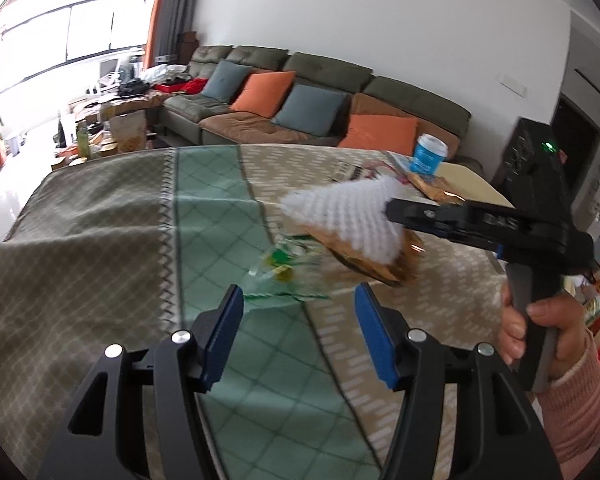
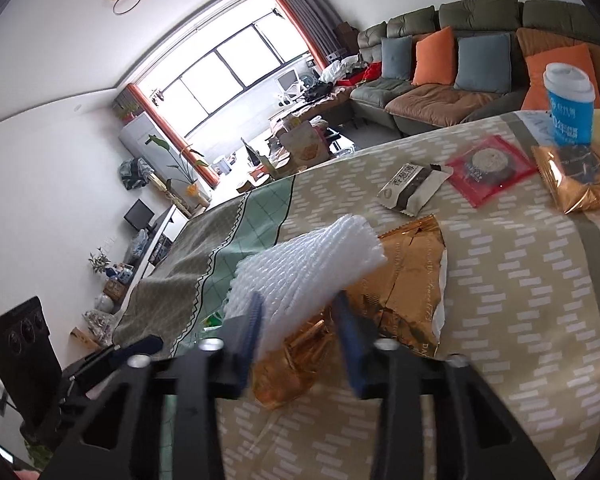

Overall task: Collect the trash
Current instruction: 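Move both open tools back over the bed toward the foam mesh, then grasp the gold wrapper with the left tool while the right tool grasps the white foam mesh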

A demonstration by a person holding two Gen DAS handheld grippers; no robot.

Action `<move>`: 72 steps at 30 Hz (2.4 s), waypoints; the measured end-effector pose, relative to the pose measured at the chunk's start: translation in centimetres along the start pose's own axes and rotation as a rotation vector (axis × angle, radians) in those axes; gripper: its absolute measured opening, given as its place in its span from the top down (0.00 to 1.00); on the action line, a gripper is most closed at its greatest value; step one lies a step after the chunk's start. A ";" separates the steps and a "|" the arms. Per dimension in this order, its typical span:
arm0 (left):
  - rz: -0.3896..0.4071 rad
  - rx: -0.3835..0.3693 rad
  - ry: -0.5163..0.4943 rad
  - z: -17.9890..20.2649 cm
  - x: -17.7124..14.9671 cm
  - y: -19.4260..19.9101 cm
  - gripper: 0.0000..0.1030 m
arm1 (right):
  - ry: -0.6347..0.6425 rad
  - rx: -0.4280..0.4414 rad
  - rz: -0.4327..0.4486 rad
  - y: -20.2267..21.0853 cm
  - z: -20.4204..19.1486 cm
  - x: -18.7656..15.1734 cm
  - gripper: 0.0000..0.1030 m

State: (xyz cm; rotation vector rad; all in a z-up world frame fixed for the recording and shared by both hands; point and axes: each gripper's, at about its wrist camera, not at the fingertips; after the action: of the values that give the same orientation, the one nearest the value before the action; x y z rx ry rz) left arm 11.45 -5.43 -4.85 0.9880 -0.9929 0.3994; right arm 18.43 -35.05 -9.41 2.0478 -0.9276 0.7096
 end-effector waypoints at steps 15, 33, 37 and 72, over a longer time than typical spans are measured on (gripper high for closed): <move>-0.091 -0.175 0.068 3.3 -0.8 -3.7 0.50 | -0.005 0.108 0.125 4.4 -0.1 1.2 0.90; -0.186 -0.213 0.300 1.4 0.7 -9.5 0.81 | -0.055 0.095 0.136 5.4 2.4 1.1 0.90; -0.177 -0.219 0.310 1.1 0.4 -9.5 0.93 | -0.062 0.087 0.132 5.4 2.6 1.0 0.90; -0.170 -0.223 0.330 1.3 1.9 -11.1 0.85 | -0.004 -0.121 0.047 3.0 4.3 1.2 0.90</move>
State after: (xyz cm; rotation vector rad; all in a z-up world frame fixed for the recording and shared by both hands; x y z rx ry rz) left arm 19.31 -12.61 -8.64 0.7676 -0.6341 0.2915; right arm 17.49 -40.37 -9.70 1.9273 -0.9992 0.6585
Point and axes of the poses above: each gripper's, at about its wrist camera, not at the fingertips, and y roughly against the way its jaws point, z to its right, x to its top, and after that the axes turned 9 degrees about z, right-handed
